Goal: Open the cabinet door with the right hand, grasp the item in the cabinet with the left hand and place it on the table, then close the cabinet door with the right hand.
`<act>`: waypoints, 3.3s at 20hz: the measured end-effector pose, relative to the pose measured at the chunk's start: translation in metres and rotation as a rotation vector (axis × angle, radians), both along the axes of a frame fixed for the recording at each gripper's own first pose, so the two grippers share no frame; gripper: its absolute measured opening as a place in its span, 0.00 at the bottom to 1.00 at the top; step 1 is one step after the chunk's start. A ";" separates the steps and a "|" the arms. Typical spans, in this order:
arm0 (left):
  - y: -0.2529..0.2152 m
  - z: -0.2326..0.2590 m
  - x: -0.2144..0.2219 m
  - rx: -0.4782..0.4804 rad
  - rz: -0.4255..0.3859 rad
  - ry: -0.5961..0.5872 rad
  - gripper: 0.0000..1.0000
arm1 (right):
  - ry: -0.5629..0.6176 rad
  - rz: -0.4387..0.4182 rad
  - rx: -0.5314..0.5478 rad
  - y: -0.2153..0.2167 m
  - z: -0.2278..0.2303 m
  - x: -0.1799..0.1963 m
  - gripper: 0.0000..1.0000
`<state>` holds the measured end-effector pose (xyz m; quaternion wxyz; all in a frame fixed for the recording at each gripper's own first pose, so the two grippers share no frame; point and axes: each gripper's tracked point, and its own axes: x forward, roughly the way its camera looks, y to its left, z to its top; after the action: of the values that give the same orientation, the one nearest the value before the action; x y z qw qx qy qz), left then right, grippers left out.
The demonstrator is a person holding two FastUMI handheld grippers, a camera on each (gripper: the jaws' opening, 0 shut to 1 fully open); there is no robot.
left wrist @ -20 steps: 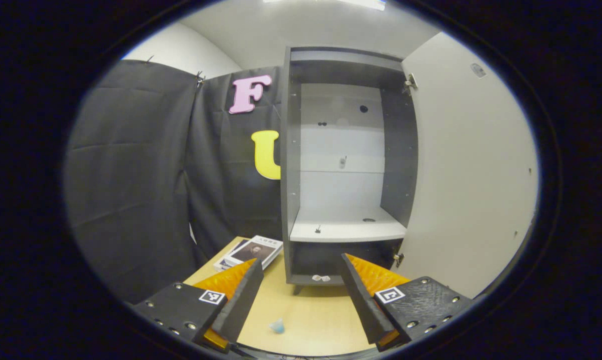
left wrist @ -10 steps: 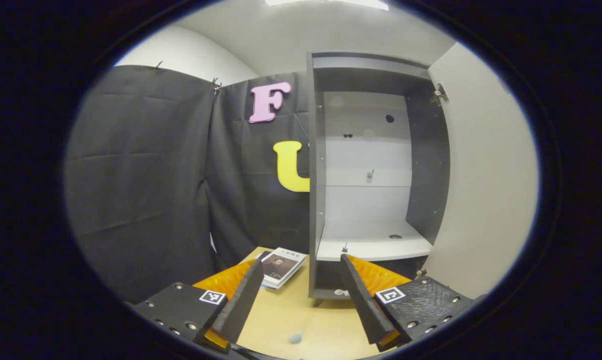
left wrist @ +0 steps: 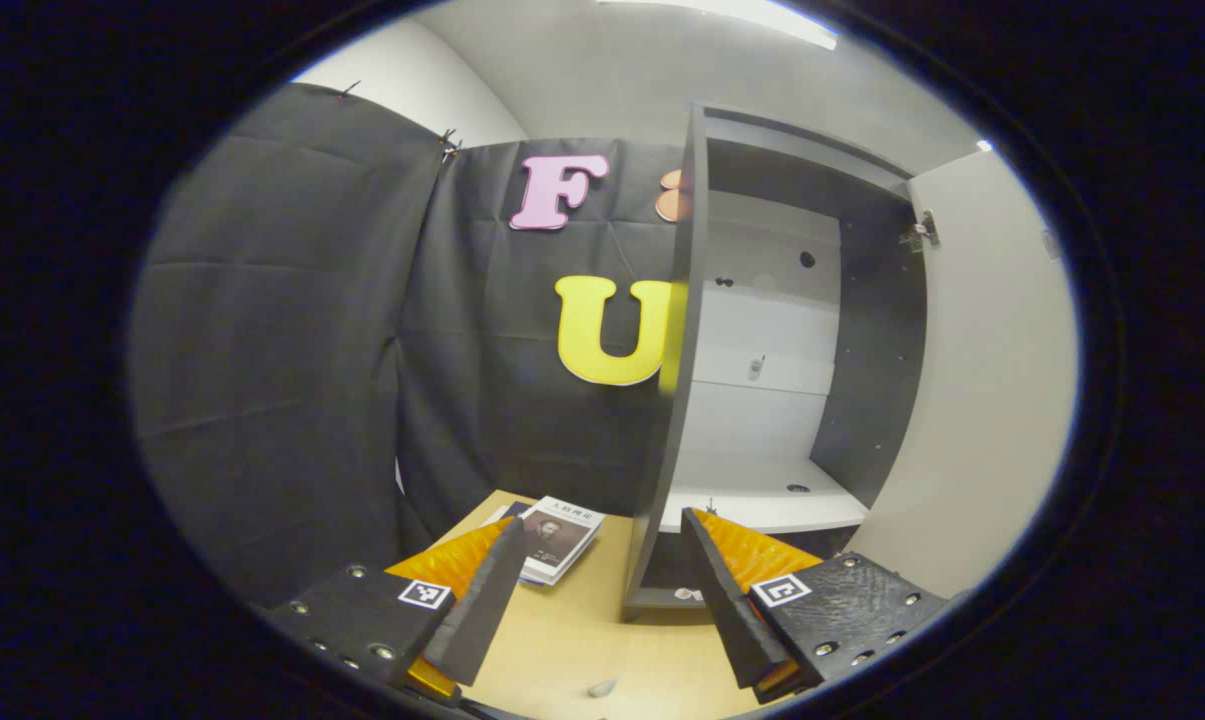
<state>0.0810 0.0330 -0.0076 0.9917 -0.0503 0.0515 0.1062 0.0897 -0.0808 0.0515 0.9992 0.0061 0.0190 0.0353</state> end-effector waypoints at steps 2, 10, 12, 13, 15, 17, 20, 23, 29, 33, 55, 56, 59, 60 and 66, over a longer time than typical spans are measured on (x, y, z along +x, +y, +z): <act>0.015 -0.003 -0.003 0.009 0.003 0.008 0.93 | -0.004 -0.026 -0.038 0.001 0.002 -0.005 0.96; 0.058 -0.008 -0.020 0.093 0.011 0.005 0.93 | -0.002 -0.050 0.040 0.039 -0.004 -0.022 0.96; 0.075 -0.011 -0.025 0.102 0.031 0.002 0.93 | -0.015 -0.048 0.054 0.058 -0.004 -0.029 0.96; 0.081 -0.016 -0.029 0.111 0.033 0.015 0.93 | -0.019 -0.034 0.059 0.069 -0.004 -0.032 0.96; 0.093 -0.021 -0.035 0.131 0.044 0.029 0.93 | -0.012 -0.002 0.073 0.090 -0.008 -0.033 0.92; 0.098 -0.025 -0.040 0.136 0.039 0.036 0.93 | -0.006 0.028 0.074 0.109 -0.008 -0.033 0.92; 0.102 -0.034 -0.048 0.122 0.022 0.051 0.93 | -0.005 0.069 0.061 0.140 -0.008 -0.030 0.97; 0.103 -0.041 -0.053 0.099 -0.005 0.065 0.93 | 0.010 0.106 0.071 0.170 -0.011 -0.029 0.97; 0.100 -0.062 -0.058 0.084 -0.077 0.126 0.93 | 0.105 0.145 0.184 0.211 -0.032 -0.011 0.97; 0.095 -0.062 -0.063 0.085 -0.097 0.134 0.93 | 0.119 0.236 0.144 0.257 -0.027 -0.007 0.97; -0.057 -0.005 -0.066 0.080 -0.096 -0.023 0.93 | 0.056 0.358 0.025 0.138 -0.017 0.000 0.98; -0.061 -0.007 -0.067 0.064 -0.083 -0.023 0.93 | 0.046 0.373 0.015 0.131 -0.014 0.003 0.98; -0.080 -0.005 -0.074 0.033 -0.079 -0.032 0.93 | -0.007 0.388 -0.009 0.101 0.003 0.016 0.98; -0.083 0.002 -0.078 0.035 -0.073 -0.043 0.93 | -0.020 0.391 -0.011 0.094 0.006 0.020 0.98; -0.094 0.049 -0.097 0.105 -0.070 -0.135 0.93 | -0.007 0.380 0.026 0.080 0.005 0.028 0.98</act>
<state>-0.0157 -0.0608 0.0410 0.9973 -0.0032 -0.0192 0.0704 0.1177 -0.0007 0.0560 0.9745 0.0152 0.0157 0.2235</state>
